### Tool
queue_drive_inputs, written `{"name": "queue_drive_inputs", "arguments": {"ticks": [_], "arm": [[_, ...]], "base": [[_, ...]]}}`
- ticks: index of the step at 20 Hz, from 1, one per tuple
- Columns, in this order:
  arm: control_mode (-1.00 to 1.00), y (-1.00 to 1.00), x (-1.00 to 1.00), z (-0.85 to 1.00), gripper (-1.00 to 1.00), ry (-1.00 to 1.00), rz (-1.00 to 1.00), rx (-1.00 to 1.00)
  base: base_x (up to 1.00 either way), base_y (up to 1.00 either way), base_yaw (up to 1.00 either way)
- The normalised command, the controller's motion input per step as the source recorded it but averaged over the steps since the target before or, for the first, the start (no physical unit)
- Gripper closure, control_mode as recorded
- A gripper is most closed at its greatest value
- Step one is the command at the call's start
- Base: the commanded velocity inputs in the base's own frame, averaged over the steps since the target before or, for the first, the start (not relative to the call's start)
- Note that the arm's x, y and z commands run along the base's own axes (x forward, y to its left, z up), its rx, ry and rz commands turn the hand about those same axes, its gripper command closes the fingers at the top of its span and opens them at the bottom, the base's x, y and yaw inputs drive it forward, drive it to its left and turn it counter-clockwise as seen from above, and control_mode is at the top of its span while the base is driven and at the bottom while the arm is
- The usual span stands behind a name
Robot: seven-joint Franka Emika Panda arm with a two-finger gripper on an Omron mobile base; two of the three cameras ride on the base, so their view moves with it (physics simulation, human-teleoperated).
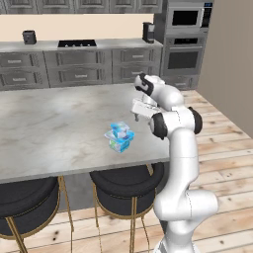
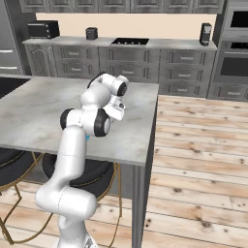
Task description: Stack the yogurt containers by placing the smaller containers on top of the larger containers.
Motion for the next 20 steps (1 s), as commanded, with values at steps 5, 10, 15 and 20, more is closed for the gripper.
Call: {"name": "queue_drive_inputs", "arguments": {"ticks": [5,10,15,20], "arm": [[-1.00,0.03,0.00,-0.06,-1.00,-0.17,0.12,0.13],[-1.00,0.10,0.02,-0.05,-1.00,-0.15,0.01,0.01],[-1.00,0.04,0.05,-0.13,-1.00,-0.12,0.00,0.00],[-1.00,0.02,0.00,-0.19,-1.00,-0.09,-0.02,0.00]], "base": [[0.00,0.00,0.00],[0.00,0.00,0.00],[0.00,0.00,0.00],[0.00,0.00,0.00]]}}
